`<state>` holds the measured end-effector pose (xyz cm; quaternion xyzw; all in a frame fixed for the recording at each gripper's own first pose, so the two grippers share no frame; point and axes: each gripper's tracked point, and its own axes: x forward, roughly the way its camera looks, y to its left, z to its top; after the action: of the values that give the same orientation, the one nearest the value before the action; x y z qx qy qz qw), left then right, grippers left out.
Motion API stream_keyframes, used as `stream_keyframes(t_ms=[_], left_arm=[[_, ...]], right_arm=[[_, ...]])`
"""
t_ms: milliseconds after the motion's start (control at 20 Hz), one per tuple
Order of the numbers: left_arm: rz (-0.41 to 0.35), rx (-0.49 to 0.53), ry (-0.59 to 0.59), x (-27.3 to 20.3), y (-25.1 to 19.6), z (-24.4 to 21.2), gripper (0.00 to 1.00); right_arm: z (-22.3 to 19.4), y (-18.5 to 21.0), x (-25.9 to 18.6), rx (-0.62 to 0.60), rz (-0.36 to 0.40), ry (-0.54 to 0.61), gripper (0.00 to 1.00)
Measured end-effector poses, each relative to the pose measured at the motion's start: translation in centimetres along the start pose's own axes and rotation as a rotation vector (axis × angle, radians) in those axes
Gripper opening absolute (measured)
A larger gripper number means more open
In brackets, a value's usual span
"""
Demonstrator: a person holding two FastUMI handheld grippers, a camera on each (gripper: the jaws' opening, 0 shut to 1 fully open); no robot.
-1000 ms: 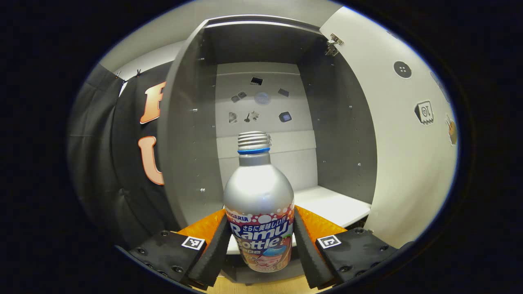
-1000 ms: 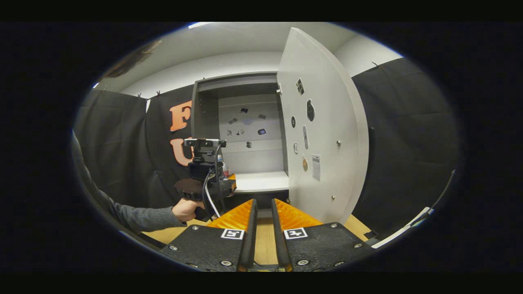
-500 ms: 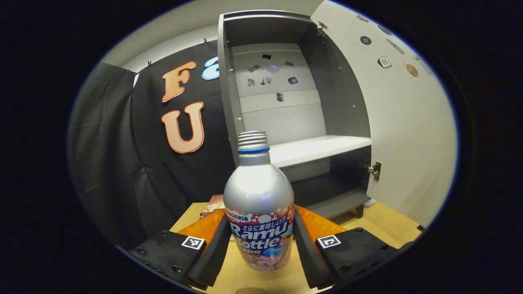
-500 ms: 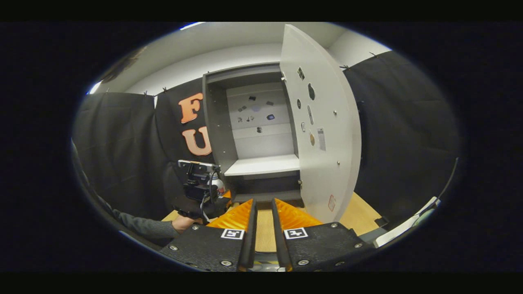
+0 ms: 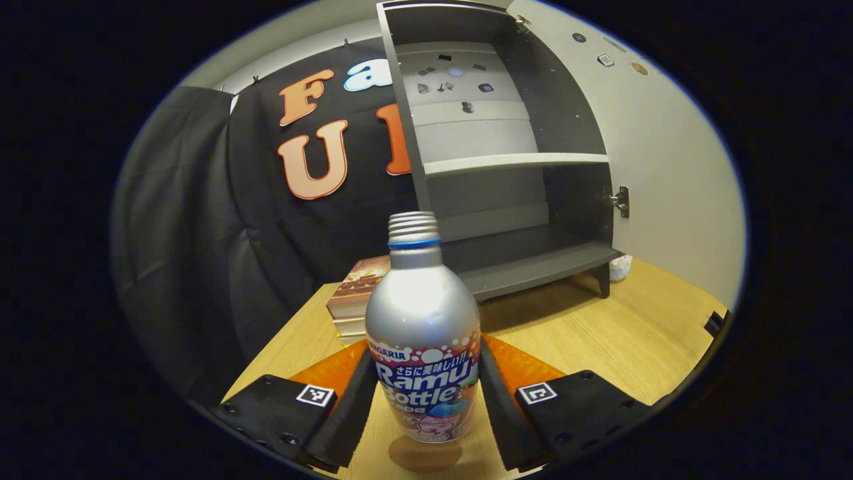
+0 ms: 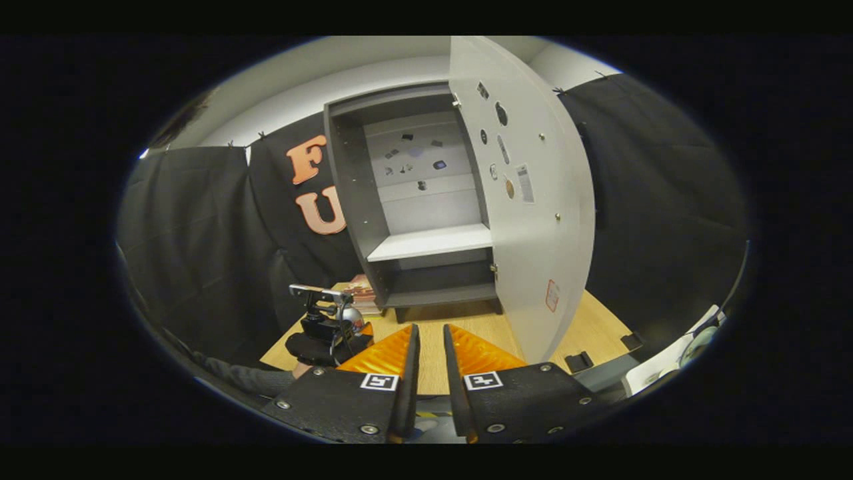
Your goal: Open the cabinet door with the right hand, grasp the bottle in the cabinet with the left hand and place it on the coaster, then close the cabinet door with the right hand.
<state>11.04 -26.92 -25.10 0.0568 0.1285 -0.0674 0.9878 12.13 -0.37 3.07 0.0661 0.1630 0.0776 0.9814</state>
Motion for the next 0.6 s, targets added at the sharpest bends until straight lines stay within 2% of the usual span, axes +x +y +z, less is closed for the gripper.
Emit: stream_keyframes(t_ms=[250,350,400,550,600], left_arm=[[0.013,-0.032,0.077,0.5,0.4,-4.4,0.85],[0.021,-0.035,0.093,0.1,0.7,-5.2,0.85],[0.024,-0.036,0.098,0.0,0.8,-5.6,0.85],[0.034,-0.037,0.127,-0.3,1.1,-7.3,0.85],[0.032,-0.042,0.100,-0.6,1.0,-6.9,0.85]], right_arm=[[-0.6,0.5,0.0,0.022,0.006,0.042,0.17],[-0.7,0.6,0.0,0.023,0.005,0.056,0.17],[-0.8,0.7,0.2,0.025,0.006,0.058,0.22],[-1.0,0.9,0.4,0.023,0.008,0.077,0.19],[-1.1,0.9,0.3,0.020,0.008,0.086,0.22]])
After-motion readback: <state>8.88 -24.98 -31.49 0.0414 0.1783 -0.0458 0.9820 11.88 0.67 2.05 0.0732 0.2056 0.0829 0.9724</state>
